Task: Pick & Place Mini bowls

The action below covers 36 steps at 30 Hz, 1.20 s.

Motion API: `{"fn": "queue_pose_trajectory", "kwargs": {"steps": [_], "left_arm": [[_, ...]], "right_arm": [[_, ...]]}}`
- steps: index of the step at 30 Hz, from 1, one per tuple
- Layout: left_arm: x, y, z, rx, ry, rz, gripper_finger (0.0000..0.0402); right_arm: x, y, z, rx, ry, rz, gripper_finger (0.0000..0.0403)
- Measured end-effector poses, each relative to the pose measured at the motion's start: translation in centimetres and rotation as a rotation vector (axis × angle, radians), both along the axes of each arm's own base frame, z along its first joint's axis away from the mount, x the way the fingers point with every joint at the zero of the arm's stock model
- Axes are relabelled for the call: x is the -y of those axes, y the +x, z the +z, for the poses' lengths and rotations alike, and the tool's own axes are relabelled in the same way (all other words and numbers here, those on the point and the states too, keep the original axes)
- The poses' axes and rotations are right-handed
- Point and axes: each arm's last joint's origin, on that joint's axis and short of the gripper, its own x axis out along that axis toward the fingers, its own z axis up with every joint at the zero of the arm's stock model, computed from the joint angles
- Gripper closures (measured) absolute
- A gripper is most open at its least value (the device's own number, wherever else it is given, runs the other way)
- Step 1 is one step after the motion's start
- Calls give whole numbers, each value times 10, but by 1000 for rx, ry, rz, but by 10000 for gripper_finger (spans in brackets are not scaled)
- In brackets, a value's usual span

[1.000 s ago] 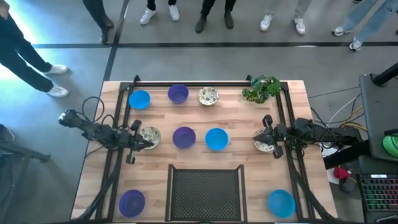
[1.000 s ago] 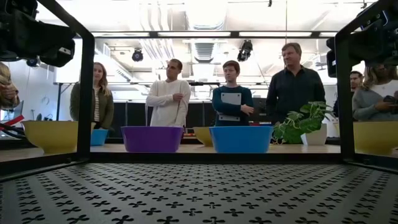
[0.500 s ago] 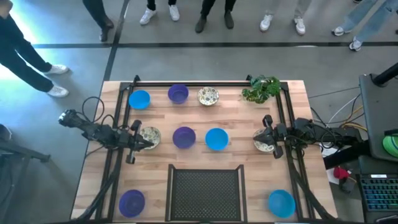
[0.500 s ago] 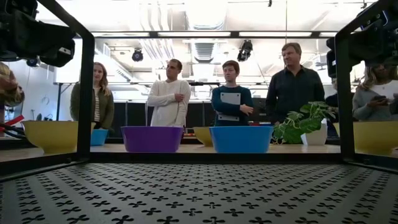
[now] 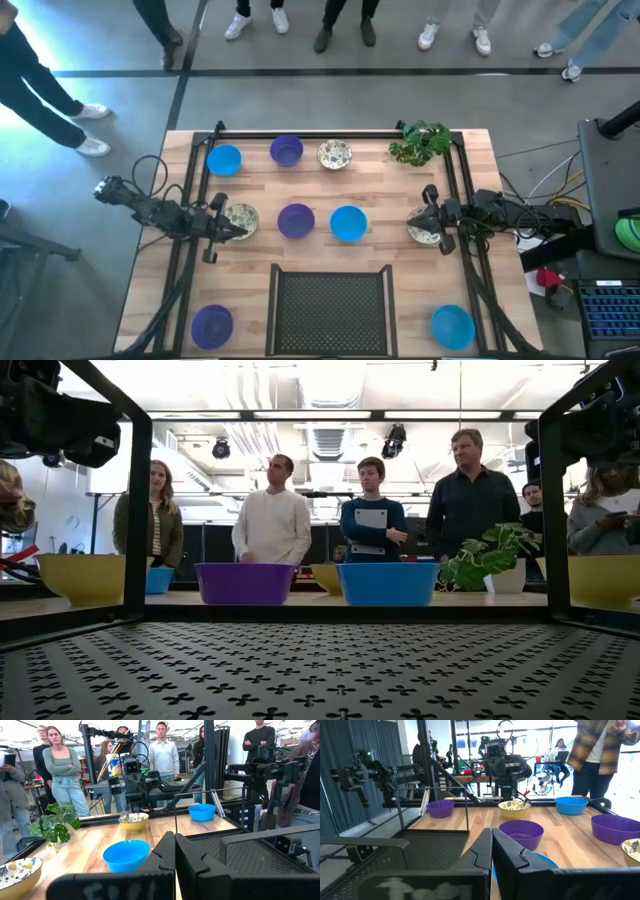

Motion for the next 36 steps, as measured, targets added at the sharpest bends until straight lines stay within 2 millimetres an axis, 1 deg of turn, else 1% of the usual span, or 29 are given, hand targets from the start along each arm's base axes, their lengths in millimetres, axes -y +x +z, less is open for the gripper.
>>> {"fn": "queue_pose_trajectory", "kwargs": {"steps": [20, 24, 28, 36], "left_arm": [[0, 0, 0, 0, 0, 0, 402], [0, 0, 0, 0, 0, 0, 402], [0, 0, 0, 0, 0, 0, 402], [0, 0, 0, 0, 0, 0, 402]], "right_arm": [[0, 0, 0, 4, -7, 0, 394], [0, 0, 1, 14, -45, -4, 394], [1, 0, 4, 55, -104, -46, 394], [6, 0, 5, 63, -104, -209, 394]]}}
